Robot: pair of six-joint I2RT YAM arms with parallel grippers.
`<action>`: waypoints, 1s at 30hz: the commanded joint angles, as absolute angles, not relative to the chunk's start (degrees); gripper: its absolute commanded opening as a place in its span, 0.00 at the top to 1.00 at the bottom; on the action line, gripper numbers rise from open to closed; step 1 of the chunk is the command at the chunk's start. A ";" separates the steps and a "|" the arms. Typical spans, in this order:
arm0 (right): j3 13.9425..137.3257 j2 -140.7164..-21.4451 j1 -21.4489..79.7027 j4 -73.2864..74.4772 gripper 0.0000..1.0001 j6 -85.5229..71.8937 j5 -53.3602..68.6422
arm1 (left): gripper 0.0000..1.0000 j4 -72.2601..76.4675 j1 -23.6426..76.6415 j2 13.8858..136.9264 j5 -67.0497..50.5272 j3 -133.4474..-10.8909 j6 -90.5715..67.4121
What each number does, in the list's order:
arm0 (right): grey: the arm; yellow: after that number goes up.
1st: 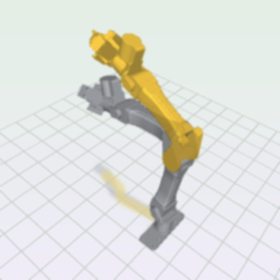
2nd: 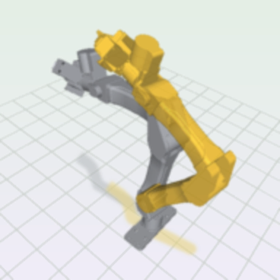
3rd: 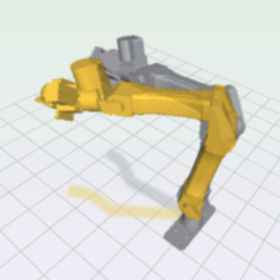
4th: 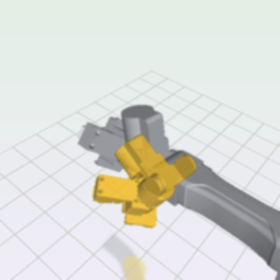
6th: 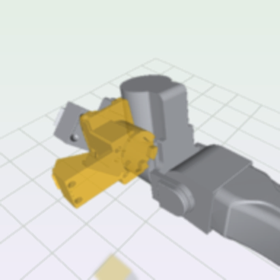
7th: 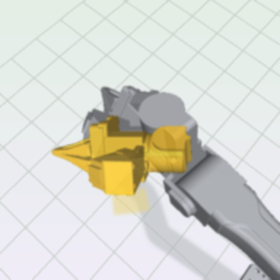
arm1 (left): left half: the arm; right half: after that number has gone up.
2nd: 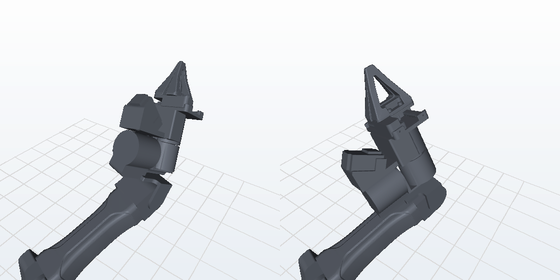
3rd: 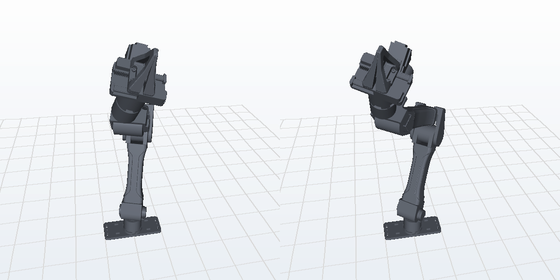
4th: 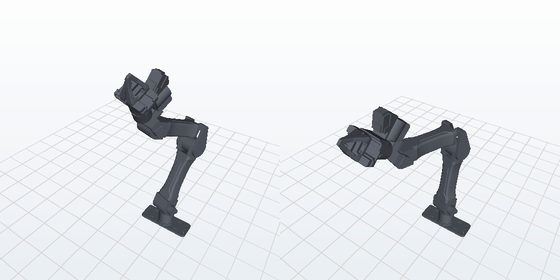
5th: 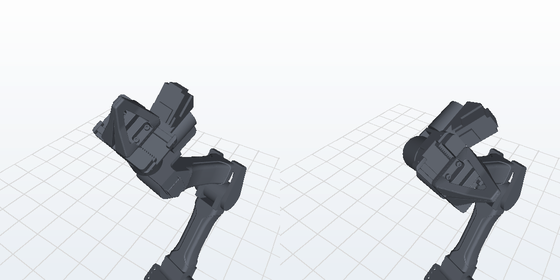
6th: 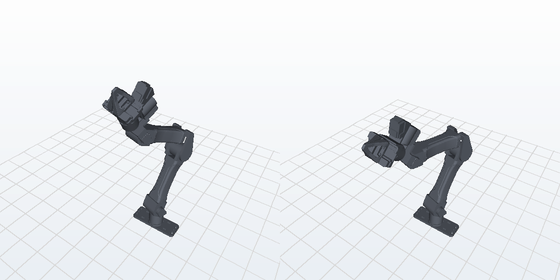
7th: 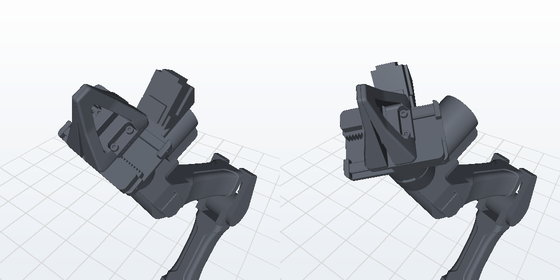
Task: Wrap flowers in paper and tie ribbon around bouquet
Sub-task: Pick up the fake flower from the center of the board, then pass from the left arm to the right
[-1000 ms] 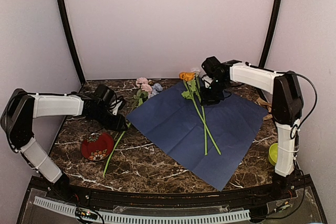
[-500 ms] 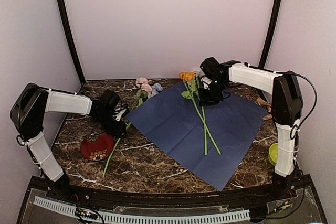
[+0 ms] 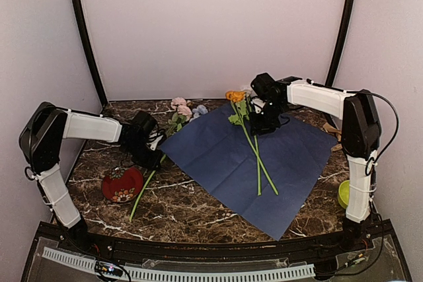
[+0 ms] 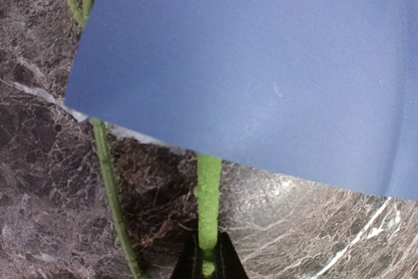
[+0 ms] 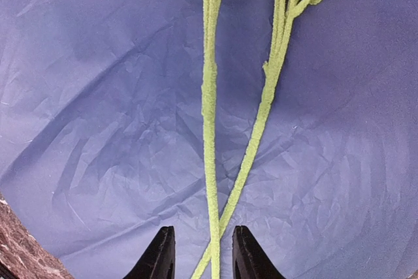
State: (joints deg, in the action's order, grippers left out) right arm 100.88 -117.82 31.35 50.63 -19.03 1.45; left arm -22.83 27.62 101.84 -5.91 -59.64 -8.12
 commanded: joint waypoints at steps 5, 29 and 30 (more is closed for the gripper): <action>101.15 -115.81 32.06 51.48 0.69 -18.33 0.62 | 1.00 -15.26 27.74 92.40 -3.99 -57.52 -12.80; 83.34 -94.48 41.94 -2.12 0.56 -21.14 39.24 | 1.00 37.64 34.76 72.99 -35.11 -44.69 -25.69; 81.80 -93.54 42.56 -7.03 0.54 -23.00 40.34 | 1.00 37.94 36.30 73.49 -35.24 -45.49 -25.45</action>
